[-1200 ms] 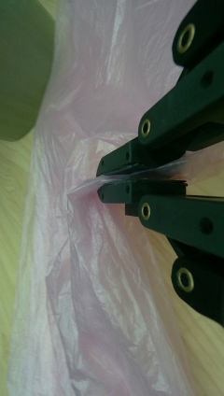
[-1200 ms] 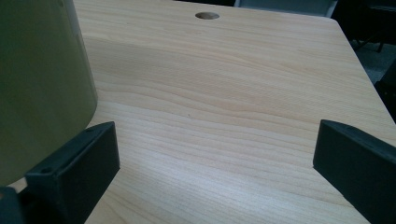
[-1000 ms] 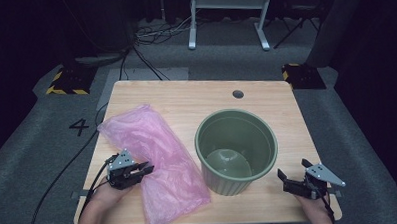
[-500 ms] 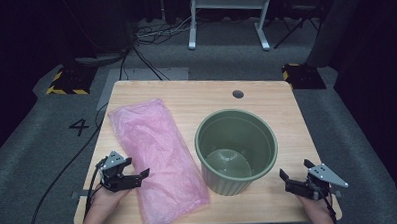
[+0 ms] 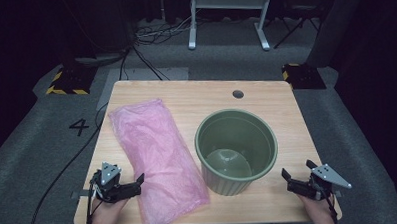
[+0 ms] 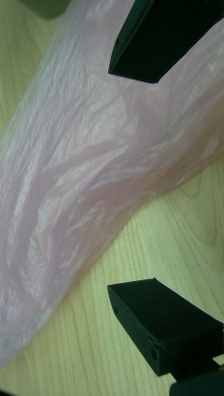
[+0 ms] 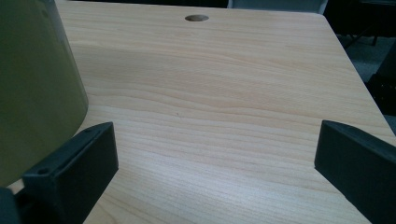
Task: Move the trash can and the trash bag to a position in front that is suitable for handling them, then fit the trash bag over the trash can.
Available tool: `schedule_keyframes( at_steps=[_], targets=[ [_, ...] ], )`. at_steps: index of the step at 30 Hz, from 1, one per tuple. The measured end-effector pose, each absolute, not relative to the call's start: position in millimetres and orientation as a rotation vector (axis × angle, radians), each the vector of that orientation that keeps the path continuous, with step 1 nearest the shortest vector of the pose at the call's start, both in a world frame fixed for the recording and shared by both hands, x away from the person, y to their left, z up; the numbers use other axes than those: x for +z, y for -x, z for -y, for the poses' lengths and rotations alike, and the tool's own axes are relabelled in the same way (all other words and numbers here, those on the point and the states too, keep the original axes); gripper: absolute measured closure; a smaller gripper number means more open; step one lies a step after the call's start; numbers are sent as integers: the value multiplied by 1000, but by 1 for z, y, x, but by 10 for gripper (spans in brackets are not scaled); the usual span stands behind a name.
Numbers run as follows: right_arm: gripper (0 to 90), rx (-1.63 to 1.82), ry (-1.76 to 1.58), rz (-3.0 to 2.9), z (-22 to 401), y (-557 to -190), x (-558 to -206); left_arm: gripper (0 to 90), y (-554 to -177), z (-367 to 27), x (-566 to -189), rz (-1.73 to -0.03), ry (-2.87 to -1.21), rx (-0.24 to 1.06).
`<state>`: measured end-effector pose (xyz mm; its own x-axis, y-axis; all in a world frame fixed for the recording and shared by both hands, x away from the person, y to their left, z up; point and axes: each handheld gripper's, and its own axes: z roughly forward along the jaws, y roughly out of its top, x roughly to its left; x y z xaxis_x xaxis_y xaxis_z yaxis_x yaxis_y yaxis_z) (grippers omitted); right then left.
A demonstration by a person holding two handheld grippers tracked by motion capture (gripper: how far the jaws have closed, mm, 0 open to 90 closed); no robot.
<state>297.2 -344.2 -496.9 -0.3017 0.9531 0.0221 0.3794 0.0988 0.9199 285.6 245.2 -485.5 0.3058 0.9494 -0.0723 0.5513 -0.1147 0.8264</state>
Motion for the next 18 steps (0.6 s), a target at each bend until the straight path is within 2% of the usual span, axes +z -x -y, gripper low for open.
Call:
schedule_keyframes(
  at_steps=[10, 18],
  targets=[
    [0, 1194, -1322, -1745, 347, -296, -497, 2, -290, -241, -485, -1431, -1740, 637],
    [0, 1199, -1307, -1752, 344, -296, -496, 25, -303, -242, -483, -1491, -1699, 554]
  ],
)
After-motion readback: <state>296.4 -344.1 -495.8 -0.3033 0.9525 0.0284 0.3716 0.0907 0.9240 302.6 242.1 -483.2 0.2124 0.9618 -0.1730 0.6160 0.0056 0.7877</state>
